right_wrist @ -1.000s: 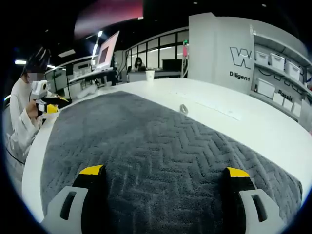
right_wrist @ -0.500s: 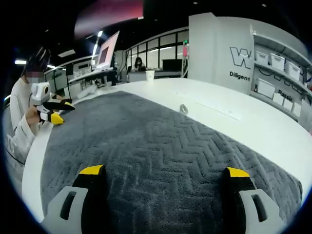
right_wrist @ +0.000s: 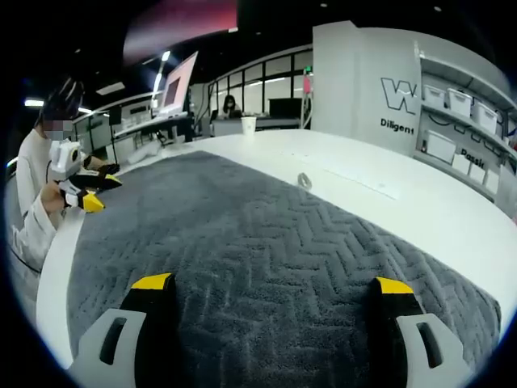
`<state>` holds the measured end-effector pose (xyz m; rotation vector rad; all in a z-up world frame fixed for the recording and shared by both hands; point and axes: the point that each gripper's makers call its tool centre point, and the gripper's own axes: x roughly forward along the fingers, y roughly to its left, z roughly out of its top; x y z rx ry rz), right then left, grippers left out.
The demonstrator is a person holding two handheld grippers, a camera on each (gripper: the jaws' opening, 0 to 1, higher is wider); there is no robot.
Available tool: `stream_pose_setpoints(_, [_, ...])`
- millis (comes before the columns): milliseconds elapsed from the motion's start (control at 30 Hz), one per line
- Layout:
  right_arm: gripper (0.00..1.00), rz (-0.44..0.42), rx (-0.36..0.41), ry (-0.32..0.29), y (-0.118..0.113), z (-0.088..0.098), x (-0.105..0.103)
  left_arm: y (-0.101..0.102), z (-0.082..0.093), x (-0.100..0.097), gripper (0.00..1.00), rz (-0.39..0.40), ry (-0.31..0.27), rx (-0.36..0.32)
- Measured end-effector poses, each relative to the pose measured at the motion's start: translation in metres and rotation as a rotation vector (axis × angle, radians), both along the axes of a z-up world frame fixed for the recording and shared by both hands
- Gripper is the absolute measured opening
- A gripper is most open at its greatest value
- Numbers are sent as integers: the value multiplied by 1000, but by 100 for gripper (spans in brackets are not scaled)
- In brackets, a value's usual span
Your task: Open the folded towel by lifting each exposed corner and separating the folded layers until the towel lies flat within the target outline without major curled edges
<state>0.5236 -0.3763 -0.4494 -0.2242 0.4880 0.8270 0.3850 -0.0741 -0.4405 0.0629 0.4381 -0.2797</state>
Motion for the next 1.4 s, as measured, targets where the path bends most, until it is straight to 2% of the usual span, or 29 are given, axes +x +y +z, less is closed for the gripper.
stream_pose_setpoints(633, [99, 0, 1, -1, 0, 1, 0, -1, 1, -4, 60, -24, 16, -12])
stream_pose_setpoints(733, [99, 1, 0, 0, 0, 1, 1, -3, 4, -3, 62, -41, 27, -35])
stream_pose_setpoints(833, [99, 3, -1, 1, 0, 1, 1, -8, 12, 0, 60, -59, 8, -76])
stream_pose_setpoints(900, [99, 6, -1, 2, 0, 1, 0, -14, 23, 6, 60, -85, -22, -113])
stream_pose_setpoints(967, [99, 8, -2, 3, 0, 1, 0, -16, 30, 13, 61, -101, -29, -121])
stream_pose_setpoints(1100, [99, 27, 0, 13, 1, 2, -4, -20, 45, 29, 64, -135, -50, -76])
stream_pose_setpoints(1200, [99, 56, 5, 23, 5, 4, -10, -28, 54, 40, 70, -217, -53, -67])
stream_pose_setpoints(1300, [99, 124, 29, 29, 18, 13, -21, -36, 58, 47, 74, -302, -49, -87])
stream_pose_setpoints(1400, [99, 202, 56, 6, 38, 24, -36, -39, 54, 50, 78, -345, -30, -110])
